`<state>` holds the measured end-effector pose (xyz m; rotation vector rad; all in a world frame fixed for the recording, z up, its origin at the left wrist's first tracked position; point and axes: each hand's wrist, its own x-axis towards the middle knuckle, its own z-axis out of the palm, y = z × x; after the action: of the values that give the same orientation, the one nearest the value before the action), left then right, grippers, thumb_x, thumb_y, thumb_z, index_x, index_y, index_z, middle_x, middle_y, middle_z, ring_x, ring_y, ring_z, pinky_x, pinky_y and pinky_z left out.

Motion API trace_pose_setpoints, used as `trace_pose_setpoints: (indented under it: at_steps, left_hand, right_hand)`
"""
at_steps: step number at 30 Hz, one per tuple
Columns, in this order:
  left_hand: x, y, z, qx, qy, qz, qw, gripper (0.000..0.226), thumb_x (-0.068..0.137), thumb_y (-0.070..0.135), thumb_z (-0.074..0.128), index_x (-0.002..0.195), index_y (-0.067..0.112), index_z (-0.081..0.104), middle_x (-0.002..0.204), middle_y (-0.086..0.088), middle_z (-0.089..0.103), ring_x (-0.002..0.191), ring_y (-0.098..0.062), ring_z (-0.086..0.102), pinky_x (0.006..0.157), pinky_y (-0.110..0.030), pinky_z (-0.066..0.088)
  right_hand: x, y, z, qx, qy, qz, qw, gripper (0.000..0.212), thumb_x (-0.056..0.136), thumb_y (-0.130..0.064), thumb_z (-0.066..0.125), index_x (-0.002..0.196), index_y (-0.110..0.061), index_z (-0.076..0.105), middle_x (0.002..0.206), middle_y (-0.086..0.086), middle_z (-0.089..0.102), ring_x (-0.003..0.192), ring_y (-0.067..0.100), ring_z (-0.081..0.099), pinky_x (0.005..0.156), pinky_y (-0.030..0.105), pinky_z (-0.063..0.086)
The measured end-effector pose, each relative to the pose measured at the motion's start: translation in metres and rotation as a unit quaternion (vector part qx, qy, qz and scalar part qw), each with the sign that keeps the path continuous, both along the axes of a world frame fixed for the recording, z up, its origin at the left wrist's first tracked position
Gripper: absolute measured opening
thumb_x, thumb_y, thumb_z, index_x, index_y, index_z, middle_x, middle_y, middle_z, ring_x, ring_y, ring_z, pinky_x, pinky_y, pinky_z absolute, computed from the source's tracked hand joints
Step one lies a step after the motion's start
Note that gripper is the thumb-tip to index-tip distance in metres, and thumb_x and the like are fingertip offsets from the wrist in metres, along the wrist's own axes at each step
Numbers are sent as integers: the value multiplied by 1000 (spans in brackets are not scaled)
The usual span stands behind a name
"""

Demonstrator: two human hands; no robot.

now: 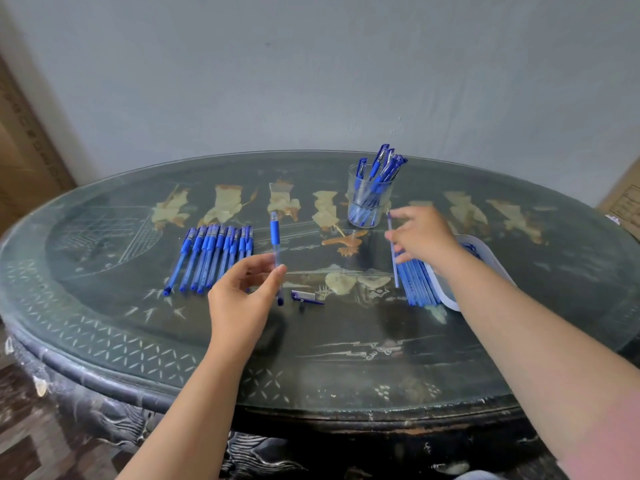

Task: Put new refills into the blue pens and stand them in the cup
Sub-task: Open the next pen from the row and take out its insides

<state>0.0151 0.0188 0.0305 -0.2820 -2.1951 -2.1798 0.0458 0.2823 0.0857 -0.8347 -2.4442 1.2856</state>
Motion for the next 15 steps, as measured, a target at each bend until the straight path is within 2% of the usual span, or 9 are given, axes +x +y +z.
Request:
trace_pose_setpoints:
  at_steps: [4,8,11,13,15]
  left_hand:
    - [-1,1,-2,-8,-2,-2,1000,15,82,20,77,94,27,73,86,4,73,81,-26,70,84,-44,58]
    - [-2,2,-2,-10,-6,-3,1000,16,82,21,78,96,26,73,87,4,74,82,-25,70,84,-42,58]
    - [-3,2,-2,-9,-3,-8,1000,15,82,21,78,93,29,73,86,5,74,81,-26,70,85,-45,58]
    - [-3,2,-3,-13,2,-10,1000,14,82,20,78,91,30,73,85,5,74,79,-24,70,85,-46,58]
    - [-3,2,-3,-11,3,-10,1000,15,82,20,78,89,31,73,84,6,74,78,-21,70,85,-45,58]
  right_hand:
    - [-14,9,-15,57,-100,-10,993,52,87,-4,70,136,-14,55,115,19,64,71,27,71,69,43,62]
    - [-14,8,-21,98,-144,-20,985,48,87,-9,72,132,-13,57,128,18,60,70,30,73,71,40,61]
    - [-10,3,-20,126,-158,-11,979,44,87,-8,71,129,-14,59,127,17,60,67,29,71,60,34,60]
    - [-7,0,-19,143,-161,-5,977,38,87,-7,71,124,-15,62,124,16,60,64,28,69,48,27,53]
    - [-5,-2,-20,154,-163,-3,975,34,86,-6,71,119,-16,64,127,12,57,61,26,66,43,24,47]
